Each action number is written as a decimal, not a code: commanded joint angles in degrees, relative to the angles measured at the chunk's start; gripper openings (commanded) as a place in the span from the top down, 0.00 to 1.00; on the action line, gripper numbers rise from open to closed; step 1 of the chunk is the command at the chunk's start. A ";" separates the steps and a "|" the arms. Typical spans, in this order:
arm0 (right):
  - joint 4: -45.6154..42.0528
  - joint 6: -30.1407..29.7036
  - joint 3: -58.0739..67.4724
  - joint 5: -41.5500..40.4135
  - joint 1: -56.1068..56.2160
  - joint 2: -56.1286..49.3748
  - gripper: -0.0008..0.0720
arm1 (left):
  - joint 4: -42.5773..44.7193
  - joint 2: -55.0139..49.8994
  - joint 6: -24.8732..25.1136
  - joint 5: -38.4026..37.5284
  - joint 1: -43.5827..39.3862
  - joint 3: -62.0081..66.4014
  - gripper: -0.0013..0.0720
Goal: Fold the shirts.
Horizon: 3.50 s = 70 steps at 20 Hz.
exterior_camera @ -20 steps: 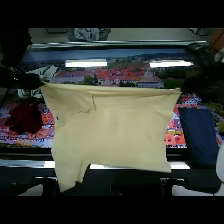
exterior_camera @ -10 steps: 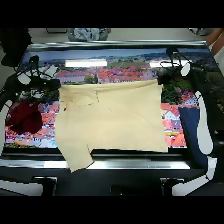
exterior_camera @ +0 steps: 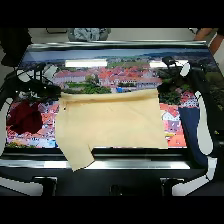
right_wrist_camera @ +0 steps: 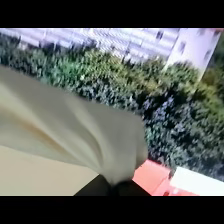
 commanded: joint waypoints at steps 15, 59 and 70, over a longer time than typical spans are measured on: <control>4.55 -3.08 -0.39 24.37 -0.42 -5.68 0.26 | 0.42 0.50 -2.21 -16.63 1.90 -6.14 0.17; 15.98 -6.51 -59.01 0.00 -16.28 24.37 0.46 | -13.64 33.94 0.83 3.85 4.24 -66.42 0.94; 18.38 -14.27 -51.19 1.81 -16.28 35.52 0.93 | -12.94 49.77 -2.71 -1.01 4.24 -53.90 0.95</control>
